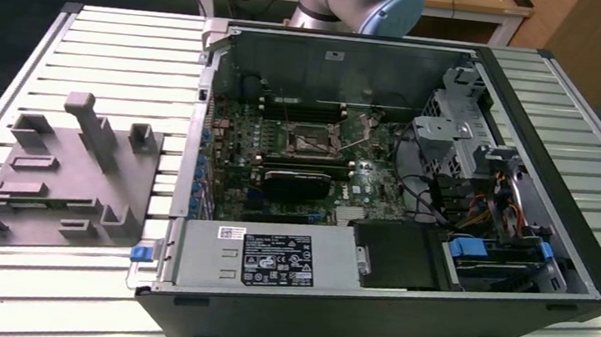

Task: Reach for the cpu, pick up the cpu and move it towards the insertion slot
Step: 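Pick up the cpu and move it towards the insertion slot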

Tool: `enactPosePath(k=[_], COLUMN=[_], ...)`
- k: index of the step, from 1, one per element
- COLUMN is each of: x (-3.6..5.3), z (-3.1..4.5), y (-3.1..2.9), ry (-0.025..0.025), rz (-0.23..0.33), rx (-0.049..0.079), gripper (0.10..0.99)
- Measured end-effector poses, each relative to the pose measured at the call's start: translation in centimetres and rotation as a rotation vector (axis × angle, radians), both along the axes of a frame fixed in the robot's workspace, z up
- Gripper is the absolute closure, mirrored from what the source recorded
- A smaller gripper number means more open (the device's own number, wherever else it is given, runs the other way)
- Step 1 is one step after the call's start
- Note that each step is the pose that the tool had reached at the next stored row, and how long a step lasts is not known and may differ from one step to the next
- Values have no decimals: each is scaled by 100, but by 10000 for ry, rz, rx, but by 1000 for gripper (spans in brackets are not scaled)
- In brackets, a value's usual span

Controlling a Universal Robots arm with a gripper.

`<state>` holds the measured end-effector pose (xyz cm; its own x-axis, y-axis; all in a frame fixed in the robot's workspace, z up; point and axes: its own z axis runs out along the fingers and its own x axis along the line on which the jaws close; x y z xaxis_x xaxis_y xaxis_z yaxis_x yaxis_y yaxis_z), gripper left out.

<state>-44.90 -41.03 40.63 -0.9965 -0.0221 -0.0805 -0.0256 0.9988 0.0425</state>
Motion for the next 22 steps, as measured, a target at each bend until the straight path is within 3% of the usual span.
enactPosePath(k=[22], x=[922], z=[0], y=[0], ry=[110], rz=[0], rx=[1], gripper=[545])
